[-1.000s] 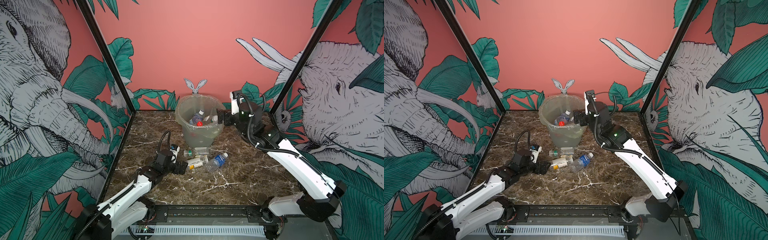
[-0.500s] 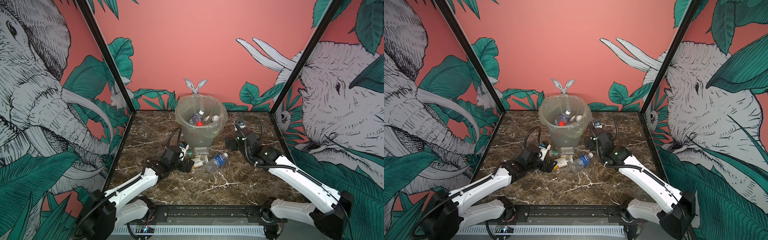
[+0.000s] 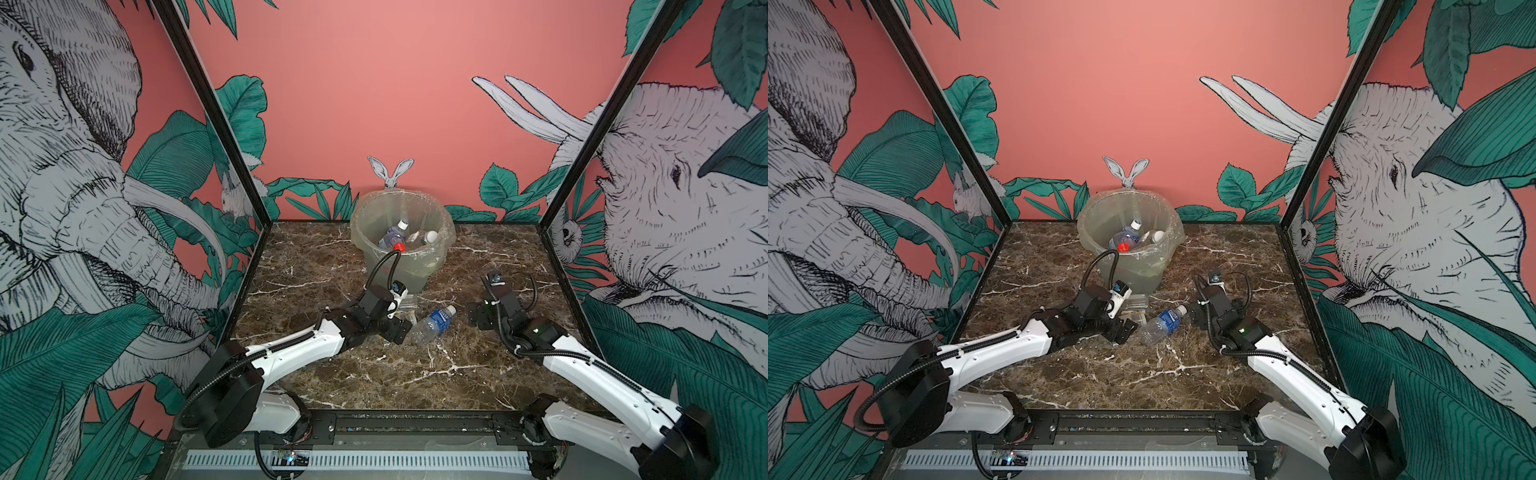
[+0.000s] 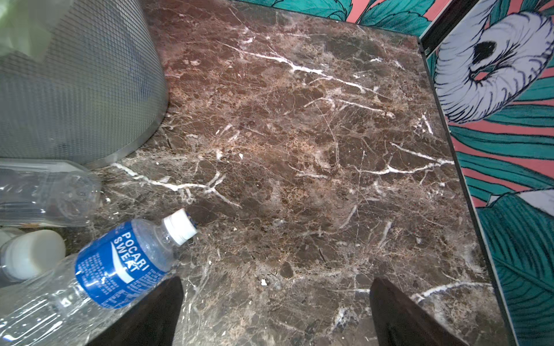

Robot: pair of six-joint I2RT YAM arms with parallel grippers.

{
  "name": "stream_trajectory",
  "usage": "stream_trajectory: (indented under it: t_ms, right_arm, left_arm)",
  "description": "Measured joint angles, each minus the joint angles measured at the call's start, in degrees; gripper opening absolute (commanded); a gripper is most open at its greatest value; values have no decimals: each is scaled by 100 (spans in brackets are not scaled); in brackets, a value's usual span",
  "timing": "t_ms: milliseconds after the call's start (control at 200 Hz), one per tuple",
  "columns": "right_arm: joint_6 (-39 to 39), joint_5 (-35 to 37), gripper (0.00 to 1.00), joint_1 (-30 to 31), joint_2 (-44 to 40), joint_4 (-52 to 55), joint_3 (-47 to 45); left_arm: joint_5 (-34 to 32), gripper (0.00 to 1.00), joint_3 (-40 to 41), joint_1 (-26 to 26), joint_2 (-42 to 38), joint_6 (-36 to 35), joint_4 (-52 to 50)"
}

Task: Throw the plastic bottles in the bin
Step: Pick up the plastic bottle from the center of the table.

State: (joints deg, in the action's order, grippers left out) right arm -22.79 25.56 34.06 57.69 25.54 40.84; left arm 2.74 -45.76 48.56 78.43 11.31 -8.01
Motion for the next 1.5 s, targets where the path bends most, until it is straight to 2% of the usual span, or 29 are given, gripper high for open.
stream_trajectory:
  t_ms: [350, 635, 1130, 1225, 1501]
  right_arm:
    - [-66, -555, 99, -754, -260, -734, -1062]
    - [-129, -824, 98, -968, -549, -1034, -1305]
    - [-232, -1032, 96, -1169, -726, -1158, -1436]
    - [-232, -1067, 96, -1189, -723, -1158, -1436]
    - [-234, -1130, 95, -1211, -704, -1161, -1436]
  left_arm:
    - [-66, 90, -710, 564, 800, -96, 22]
    - [-127, 88, -1250, 828, 1484, -107, 4]
    - [-278, 79, -1812, 863, 2260, -216, -289]
    - [-284, 74, -1845, 866, 2374, -229, -343]
    - [-278, 72, -1958, 866, 2581, -260, -444]
